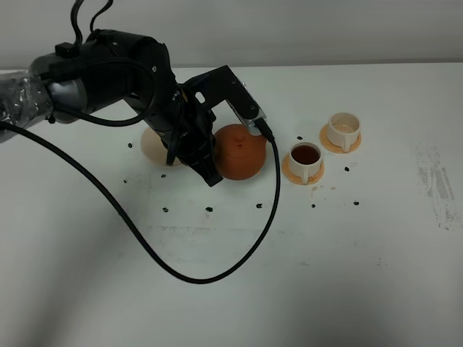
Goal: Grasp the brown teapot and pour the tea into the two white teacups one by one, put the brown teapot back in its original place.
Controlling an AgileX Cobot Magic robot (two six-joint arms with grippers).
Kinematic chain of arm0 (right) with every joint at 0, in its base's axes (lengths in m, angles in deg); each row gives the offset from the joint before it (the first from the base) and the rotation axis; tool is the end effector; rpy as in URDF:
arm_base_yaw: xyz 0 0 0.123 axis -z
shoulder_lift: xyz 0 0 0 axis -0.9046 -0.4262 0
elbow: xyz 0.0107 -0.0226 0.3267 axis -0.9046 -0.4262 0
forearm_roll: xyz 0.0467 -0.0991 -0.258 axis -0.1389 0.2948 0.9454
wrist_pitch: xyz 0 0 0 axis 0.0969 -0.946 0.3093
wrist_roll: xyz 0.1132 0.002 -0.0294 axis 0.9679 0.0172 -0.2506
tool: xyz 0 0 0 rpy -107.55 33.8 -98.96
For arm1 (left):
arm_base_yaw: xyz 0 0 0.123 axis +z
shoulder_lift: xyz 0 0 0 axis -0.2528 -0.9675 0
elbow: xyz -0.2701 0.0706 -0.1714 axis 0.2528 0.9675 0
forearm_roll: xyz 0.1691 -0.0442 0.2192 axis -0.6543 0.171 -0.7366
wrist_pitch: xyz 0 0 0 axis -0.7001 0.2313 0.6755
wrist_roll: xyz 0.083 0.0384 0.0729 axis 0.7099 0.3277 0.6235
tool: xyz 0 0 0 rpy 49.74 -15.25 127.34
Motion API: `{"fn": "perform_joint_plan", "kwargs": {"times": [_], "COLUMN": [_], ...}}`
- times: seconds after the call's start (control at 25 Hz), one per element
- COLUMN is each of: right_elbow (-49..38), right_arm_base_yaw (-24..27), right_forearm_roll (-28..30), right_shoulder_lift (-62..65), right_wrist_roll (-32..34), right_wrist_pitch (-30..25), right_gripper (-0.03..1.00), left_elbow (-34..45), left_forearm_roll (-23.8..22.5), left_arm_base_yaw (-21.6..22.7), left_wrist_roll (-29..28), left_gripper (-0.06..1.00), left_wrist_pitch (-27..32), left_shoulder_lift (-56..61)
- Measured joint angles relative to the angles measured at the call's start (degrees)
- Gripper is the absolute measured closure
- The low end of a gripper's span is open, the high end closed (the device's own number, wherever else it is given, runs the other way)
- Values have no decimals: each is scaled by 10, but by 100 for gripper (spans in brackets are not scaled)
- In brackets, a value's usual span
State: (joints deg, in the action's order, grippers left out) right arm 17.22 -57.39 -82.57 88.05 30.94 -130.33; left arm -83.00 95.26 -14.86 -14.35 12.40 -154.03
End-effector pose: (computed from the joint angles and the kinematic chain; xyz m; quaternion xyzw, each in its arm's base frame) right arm -0.0004 0.0199 0.2802 0.0100 0.8511 0.0375 0.5236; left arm 0.4196 -0.2499 0.1993 0.4903 0.8442 -0.0451 0.2118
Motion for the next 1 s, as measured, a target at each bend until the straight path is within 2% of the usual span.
{"fn": "perform_joint_plan", "kwargs": {"times": [0.16,0.56,0.84,1.0], "right_elbow": [0,0,0,0], "right_arm_base_yaw": [0,0,0,0], "right_forearm_roll": [0,0,0,0], "right_shoulder_lift": [0,0,0,0], "right_wrist_roll": [0,0,0,0], "right_wrist_pitch": [0,0,0,0], "right_gripper": [77,77,77,77], "left_elbow": [0,-11,-147,-264], "left_forearm_roll": [2,-12,-53,-59], "left_arm_base_yaw": [0,0,0,0], "left_wrist_roll": [-21,-24,-23,-16], "left_gripper": [82,82,82,82], "left_wrist_pitch": [-2,-10,32,56], "left_shoulder_lift": [-33,-48,-46,-92]}}
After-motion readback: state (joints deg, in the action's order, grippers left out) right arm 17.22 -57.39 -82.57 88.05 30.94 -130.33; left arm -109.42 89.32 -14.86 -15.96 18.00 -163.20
